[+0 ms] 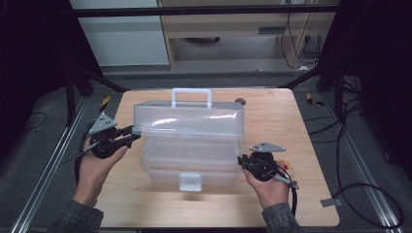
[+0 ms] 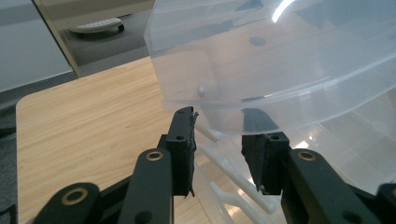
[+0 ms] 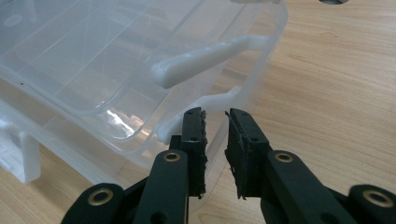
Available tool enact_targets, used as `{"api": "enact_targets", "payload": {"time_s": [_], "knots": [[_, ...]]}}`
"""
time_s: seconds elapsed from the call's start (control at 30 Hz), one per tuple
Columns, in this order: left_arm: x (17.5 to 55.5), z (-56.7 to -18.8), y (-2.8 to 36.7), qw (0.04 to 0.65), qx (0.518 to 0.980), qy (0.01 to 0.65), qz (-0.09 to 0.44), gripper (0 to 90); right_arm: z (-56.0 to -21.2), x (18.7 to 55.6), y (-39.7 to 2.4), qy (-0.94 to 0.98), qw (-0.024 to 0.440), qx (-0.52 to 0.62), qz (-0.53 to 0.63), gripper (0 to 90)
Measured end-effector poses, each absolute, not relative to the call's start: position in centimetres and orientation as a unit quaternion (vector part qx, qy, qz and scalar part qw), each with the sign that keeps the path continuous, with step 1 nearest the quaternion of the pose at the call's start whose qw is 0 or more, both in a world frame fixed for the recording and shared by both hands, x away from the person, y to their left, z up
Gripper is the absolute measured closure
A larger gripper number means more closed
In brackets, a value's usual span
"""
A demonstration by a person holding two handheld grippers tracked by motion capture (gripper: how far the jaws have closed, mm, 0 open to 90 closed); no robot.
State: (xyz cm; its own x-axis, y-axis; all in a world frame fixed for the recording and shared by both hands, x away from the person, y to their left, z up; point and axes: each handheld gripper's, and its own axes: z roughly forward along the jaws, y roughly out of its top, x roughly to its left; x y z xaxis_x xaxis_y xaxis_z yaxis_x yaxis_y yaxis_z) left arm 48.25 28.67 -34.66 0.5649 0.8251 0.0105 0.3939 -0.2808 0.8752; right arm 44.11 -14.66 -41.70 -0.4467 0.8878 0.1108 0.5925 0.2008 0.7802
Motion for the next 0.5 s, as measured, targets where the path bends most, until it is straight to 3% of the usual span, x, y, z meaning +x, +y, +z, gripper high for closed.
{"api": "enact_targets", "payload": {"time_s": [0.33,0.5], "knots": [[49.23,-35.17,28.13,0.447,0.763,0.396,0.246,63.0,-41.53,44.12,-14.77,0.755,0.185,0.489,0.395,77.4],[49.07,-35.19,28.07,0.443,0.761,0.401,0.253,68.5,-41.52,44.18,-14.91,0.755,0.185,0.488,0.396,77.6]]}}
